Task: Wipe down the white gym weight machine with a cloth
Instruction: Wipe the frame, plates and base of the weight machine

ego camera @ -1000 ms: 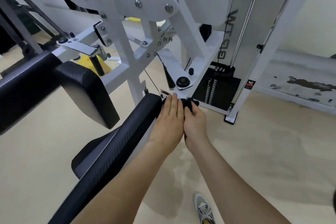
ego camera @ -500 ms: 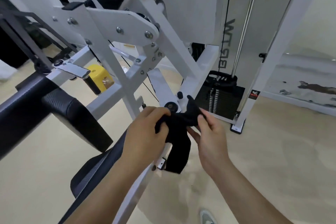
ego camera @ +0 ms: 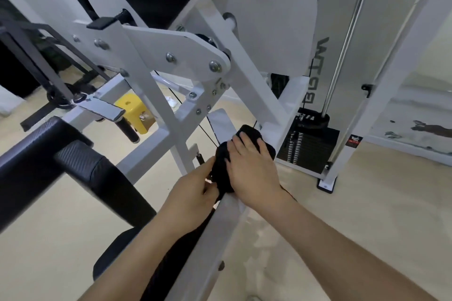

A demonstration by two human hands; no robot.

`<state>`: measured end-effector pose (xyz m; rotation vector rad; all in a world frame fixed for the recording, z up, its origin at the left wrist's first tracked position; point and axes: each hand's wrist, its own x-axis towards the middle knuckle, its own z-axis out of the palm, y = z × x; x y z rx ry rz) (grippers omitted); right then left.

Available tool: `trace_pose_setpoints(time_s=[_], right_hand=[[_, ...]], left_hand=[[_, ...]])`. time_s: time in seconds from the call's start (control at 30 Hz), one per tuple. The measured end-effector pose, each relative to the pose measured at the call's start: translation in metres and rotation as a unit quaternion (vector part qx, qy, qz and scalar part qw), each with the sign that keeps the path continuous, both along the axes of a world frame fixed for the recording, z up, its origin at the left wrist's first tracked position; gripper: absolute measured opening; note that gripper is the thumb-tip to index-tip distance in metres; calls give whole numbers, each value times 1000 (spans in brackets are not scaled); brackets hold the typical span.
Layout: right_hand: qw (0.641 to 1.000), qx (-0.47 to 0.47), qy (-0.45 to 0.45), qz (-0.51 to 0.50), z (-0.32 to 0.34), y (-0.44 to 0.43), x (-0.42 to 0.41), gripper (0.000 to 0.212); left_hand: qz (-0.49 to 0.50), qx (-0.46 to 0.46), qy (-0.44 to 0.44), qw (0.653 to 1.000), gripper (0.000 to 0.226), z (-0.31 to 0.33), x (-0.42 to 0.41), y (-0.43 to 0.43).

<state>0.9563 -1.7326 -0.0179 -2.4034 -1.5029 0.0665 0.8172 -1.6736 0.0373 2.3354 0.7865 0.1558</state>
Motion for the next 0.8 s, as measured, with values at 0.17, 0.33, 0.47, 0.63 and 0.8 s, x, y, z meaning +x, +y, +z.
trace_pose_setpoints(time_s=[0.17,0.33,0.47,0.63,0.8], right_hand=[[997,-68,-18,31,7,72,30,59],[996,-65,8,60,17,117,44,49],[987,-92,-1,130,19,70,29,56],[981,-41,-43,185,24,-31,-9,49],[922,216,320,-27,34,-68,20,46]], left_hand=[[64,10,7,998,47,-18,-5,12],[65,35,-8,997,46,-26,-4,8],[63,31,-46,997,41,-21,-3,10],[64,19,-103,992,32,-16,-2,10],[-7,79,-96,992,27,-13,5,6]])
